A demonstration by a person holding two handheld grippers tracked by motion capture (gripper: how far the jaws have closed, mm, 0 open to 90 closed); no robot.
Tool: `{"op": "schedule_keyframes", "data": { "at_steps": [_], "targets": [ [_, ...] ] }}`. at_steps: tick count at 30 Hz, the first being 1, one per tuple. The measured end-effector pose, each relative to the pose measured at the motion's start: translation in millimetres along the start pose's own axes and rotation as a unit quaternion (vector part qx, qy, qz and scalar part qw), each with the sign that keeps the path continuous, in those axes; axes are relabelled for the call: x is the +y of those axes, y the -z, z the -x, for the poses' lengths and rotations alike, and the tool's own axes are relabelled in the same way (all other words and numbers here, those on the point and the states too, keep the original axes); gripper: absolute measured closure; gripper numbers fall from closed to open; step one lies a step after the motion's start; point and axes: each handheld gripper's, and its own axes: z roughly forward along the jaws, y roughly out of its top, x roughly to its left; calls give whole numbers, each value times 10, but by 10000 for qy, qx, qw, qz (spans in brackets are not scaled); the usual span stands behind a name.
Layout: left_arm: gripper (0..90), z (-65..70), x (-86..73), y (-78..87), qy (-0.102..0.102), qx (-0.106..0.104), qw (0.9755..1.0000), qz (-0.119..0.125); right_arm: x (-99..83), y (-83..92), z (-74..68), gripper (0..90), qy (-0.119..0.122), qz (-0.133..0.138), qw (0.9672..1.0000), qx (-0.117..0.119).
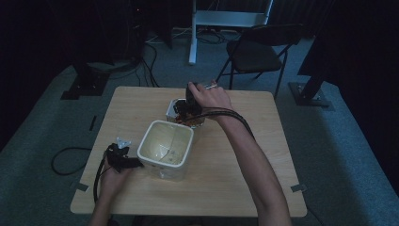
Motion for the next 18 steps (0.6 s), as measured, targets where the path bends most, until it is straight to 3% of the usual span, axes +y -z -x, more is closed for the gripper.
{"op": "schedule_keyframes", "data": {
  "at_steps": [18],
  "targets": [
    [32,0,0,0,-1,1,10000,1,-35,-7,-18,356,123,-15,9999,-29]
  ]
}}
